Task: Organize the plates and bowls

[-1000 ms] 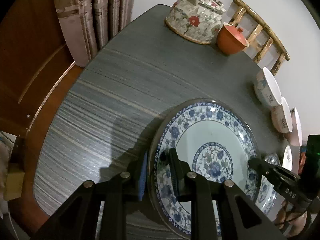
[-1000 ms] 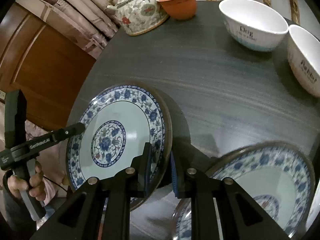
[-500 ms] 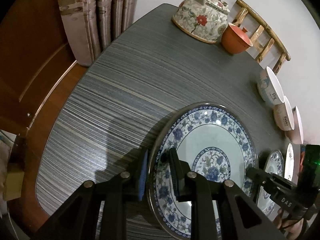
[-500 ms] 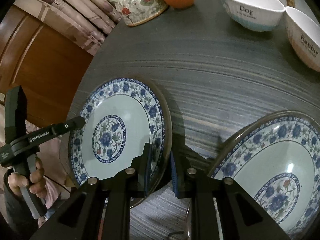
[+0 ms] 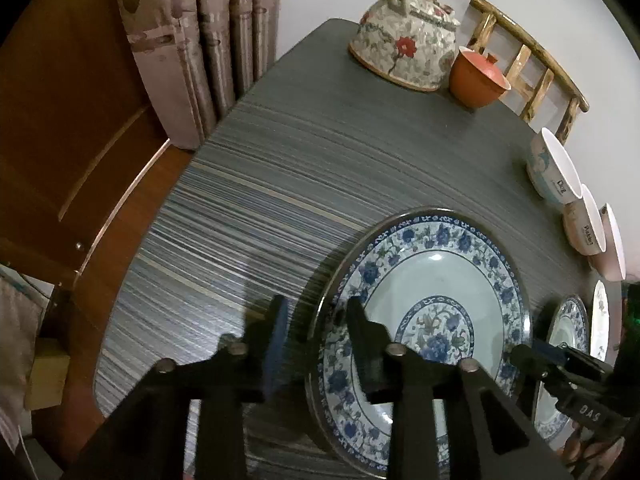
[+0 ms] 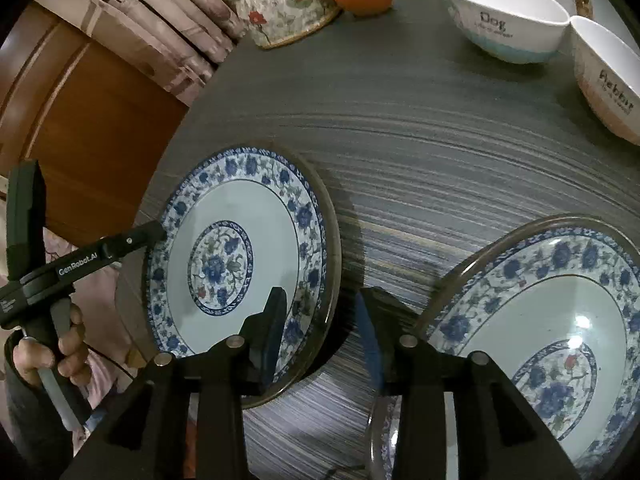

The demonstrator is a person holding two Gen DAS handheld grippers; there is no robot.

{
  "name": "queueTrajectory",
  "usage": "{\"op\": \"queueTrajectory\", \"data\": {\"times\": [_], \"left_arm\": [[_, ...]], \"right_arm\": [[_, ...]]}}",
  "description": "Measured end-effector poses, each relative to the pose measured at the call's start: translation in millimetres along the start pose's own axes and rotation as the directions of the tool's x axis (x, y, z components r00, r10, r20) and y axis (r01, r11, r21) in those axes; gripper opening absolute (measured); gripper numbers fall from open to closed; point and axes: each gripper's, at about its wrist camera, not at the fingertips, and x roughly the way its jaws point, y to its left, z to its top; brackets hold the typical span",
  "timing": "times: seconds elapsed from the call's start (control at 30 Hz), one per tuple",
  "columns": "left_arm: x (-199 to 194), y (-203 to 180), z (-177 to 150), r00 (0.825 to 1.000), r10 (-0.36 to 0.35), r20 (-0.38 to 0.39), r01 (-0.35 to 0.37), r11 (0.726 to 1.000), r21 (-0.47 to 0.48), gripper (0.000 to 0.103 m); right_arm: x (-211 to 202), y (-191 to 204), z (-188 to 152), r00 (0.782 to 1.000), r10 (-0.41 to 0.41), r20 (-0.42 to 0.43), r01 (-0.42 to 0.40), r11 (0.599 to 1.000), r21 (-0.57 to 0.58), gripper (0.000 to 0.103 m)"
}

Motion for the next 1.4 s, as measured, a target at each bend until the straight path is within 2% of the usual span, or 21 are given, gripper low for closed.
{"op": "queueTrajectory", "data": {"times": [0.27, 0.4, 0.47, 0.57, 0.73, 0.9, 1.13, 1.27, 1.4], "left_arm": [[-32.0, -3.5, -4.7, 0.998, 0.006, 0.06, -0.005, 1.0, -0.027, 0.035], [-51.8, -35.8, -15.0, 0.995, 0.018, 0.094, -0.023, 0.998, 0.052, 0.035], [-59.2, -57.4, -21.6, 0.996, -0.014, 0.093, 0.006, 0.996, 0.087, 0.035], [-65.3, -88.4, -32.8, 0.993, -0.098, 0.066, 0.09, 0.988, 0.123, 0.035], [-64.1, -138.4, -53.7, 0.971, -0.237, -0.011, 0.236, 0.962, 0.133, 0.035], [-52.1, -176.2, -72.1, 0.949, -0.307, -0.066, 0.312, 0.945, 0.097, 0.035], [-28.1, -190.6, -78.7, 0.924, -0.367, -0.11, 0.367, 0.93, -0.016, 0.035], [-15.3, -190.1, -79.8, 0.917, -0.379, -0.121, 0.371, 0.925, -0.085, 0.035], [-6.6, -188.7, -80.8, 0.921, -0.367, -0.13, 0.355, 0.928, -0.109, 0.035]], "right_arm": [[-44.8, -16.8, -1.4, 0.997, 0.054, 0.05, -0.055, 0.998, 0.025, 0.036], [-73.9, -32.1, -14.3, 0.996, 0.06, 0.071, -0.062, 0.998, 0.032, 0.036], [-85.8, -40.9, -21.2, 0.995, 0.065, 0.078, -0.069, 0.997, 0.045, 0.036], [-106.7, -57.8, -35.0, 0.993, 0.071, 0.099, -0.079, 0.994, 0.077, 0.036], [-137.4, -93.6, -62.9, 0.989, 0.054, 0.136, -0.075, 0.986, 0.149, 0.036], [-155.1, -124.1, -84.9, 0.986, 0.039, 0.164, -0.072, 0.976, 0.206, 0.036], [-157.3, -158.8, -104.1, 0.984, 0.051, 0.171, -0.097, 0.957, 0.273, 0.033], [-152.6, -171.8, -110.7, 0.984, 0.059, 0.17, -0.108, 0.949, 0.296, 0.031], [-146.1, -179.0, -113.1, 0.984, 0.069, 0.163, -0.117, 0.945, 0.304, 0.031]]}}
